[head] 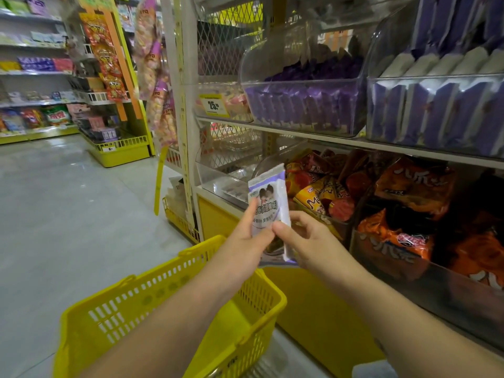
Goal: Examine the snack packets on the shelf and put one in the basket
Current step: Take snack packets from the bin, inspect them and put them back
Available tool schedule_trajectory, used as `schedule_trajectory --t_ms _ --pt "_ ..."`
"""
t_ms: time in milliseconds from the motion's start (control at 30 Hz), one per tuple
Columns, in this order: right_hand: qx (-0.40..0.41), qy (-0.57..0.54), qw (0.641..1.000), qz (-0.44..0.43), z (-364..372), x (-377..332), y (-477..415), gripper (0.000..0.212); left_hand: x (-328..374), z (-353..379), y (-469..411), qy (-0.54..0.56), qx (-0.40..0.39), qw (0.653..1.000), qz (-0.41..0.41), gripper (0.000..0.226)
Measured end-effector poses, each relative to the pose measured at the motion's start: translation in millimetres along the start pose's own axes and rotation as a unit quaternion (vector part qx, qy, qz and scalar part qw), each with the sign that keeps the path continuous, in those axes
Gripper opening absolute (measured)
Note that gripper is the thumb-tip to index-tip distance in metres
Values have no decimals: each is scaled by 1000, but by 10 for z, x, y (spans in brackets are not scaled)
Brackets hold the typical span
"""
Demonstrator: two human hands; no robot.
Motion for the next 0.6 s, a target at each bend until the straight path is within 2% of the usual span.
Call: schedule_trajectory --t_ms 167,333,433,600 --pt "-77 -66 993 56 43 18 0 30 12 -41 -11 125 -43 991 -30 55" --pt "-156 -98 978 95 46 63 12 37 18 -88 26 183 -63 979 -69 55" --pt "-159 -79 982 63 28 70 -3 50 32 -128 21 208 -71 973 -66 54" --pt "-117 7 993 -2 25 86 2 81 98 -213 12 208 -123 968 -65 48"
Point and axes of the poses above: each hand's wrist, its own y-axis away from the middle knuckle, its own z-axis out of the palm, x = y × z, the point moved 2 cm from there along -y, towards the middle knuckle, and after that the axes turned 8 degrees about z, right-handed, at the moved point
